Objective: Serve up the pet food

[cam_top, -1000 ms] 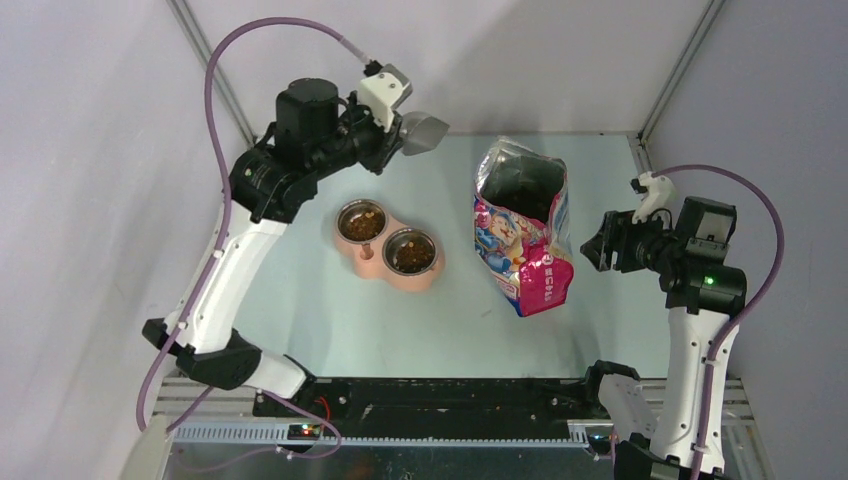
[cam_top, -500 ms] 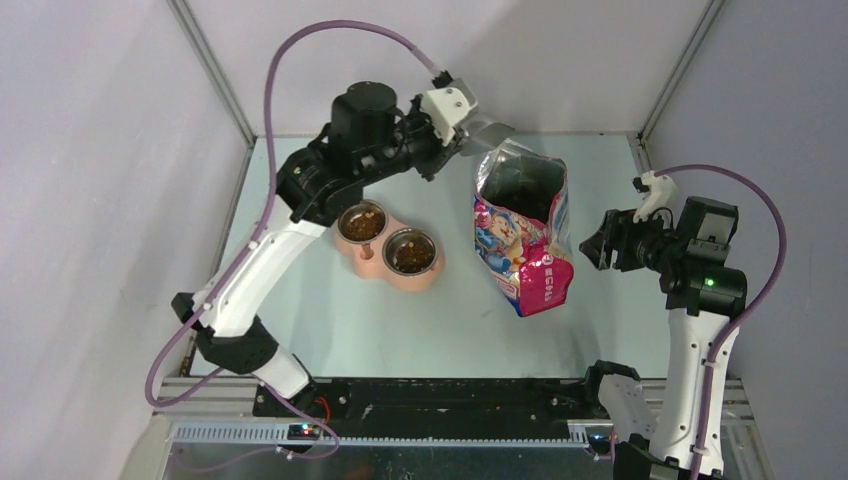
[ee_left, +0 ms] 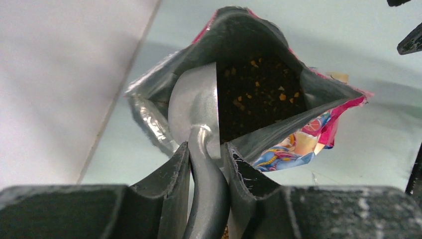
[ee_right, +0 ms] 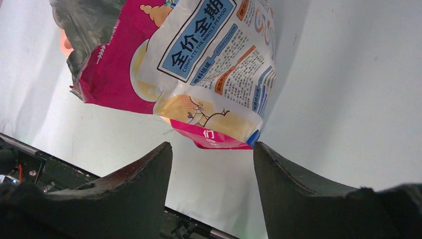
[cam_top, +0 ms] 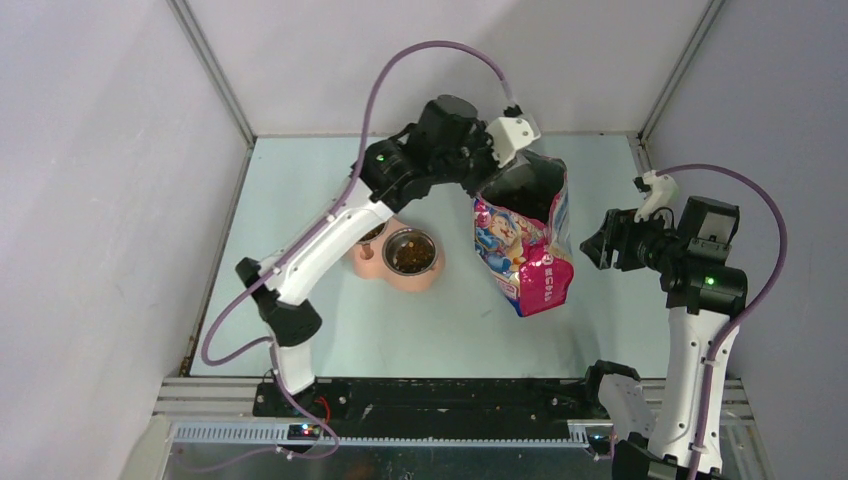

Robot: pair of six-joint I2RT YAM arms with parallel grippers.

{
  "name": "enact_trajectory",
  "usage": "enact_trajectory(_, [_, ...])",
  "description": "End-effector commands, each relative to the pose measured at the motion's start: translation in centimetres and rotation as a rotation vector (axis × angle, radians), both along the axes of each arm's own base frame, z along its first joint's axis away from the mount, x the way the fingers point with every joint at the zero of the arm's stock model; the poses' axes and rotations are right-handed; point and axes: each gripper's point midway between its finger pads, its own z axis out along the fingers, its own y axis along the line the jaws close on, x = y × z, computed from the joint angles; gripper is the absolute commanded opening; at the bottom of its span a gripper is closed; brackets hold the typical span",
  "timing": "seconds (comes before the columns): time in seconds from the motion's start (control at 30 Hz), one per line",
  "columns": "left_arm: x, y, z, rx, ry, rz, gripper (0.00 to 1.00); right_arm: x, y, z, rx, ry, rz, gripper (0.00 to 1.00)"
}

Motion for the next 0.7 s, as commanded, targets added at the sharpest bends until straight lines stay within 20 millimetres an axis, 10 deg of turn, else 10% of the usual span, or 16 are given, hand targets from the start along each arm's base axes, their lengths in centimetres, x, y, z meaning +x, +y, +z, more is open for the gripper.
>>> enact_trajectory(0.0, [-0.1, -1.9, -0.3, 0.008, 0.029, 0.040, 0.00, -0.1, 0.1, 1.1, -0.003, -0.041, 0.005, 0.64])
enact_trajectory(0.67, [4.4, -4.8, -9.7, 0.142, 0.073, 0.396, 0.00, -0.9, 0.7, 0.6, 0.023, -0.030, 0.019, 0.64])
